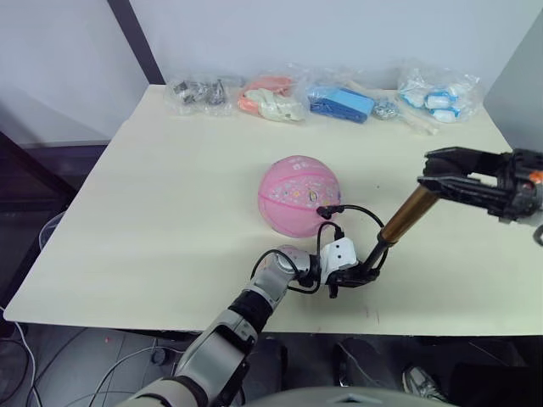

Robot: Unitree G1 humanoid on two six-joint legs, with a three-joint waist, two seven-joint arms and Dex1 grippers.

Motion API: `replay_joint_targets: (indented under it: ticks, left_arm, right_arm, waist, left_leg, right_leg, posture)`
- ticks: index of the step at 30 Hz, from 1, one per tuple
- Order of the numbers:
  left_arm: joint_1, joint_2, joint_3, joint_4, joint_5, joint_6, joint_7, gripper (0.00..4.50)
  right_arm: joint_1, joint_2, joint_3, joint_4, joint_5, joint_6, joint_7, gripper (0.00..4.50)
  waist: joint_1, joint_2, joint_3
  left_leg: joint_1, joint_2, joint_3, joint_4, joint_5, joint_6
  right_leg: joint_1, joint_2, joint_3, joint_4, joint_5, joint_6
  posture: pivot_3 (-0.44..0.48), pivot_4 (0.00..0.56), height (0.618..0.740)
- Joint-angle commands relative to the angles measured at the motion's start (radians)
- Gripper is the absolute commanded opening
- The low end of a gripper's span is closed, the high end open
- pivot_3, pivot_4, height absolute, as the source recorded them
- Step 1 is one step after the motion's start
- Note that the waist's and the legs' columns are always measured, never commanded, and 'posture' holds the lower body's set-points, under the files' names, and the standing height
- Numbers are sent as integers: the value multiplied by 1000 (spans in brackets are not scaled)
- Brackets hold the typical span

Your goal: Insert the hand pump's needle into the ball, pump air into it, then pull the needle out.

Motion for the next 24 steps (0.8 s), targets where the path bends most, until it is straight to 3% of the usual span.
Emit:
replay_joint_targets:
  ticks: [1,16,24]
  left_arm:
    - [33,35,-18,65,42,46,-1,1097]
    - [29,34,-14,67,44,46,3,1097]
    - [29,36,-14,68,44,45,4,1097]
  right_arm:
    - [94,36,89,-61,-116,-16,14,2299]
    - [224,252,445,-49,-523,-199,0,2299]
    - [200,254,389,-62,-512,-193,27,2299]
  waist:
    - [-1,-3,-2]
    - [-2,-6,-7]
    - [-3,-6,-7]
  left_leg:
    - [0,0,0,0,0,0]
    - [2,0,0,0,0,0]
    - [4,0,0,0,0,0]
  right_leg:
    - [0,0,0,0,0,0]
    - [1,1,0,0,0,0]
    - [2,1,0,0,0,0]
  posture:
    - [0,150,740]
    - [0,150,740]
    - [0,150,740]
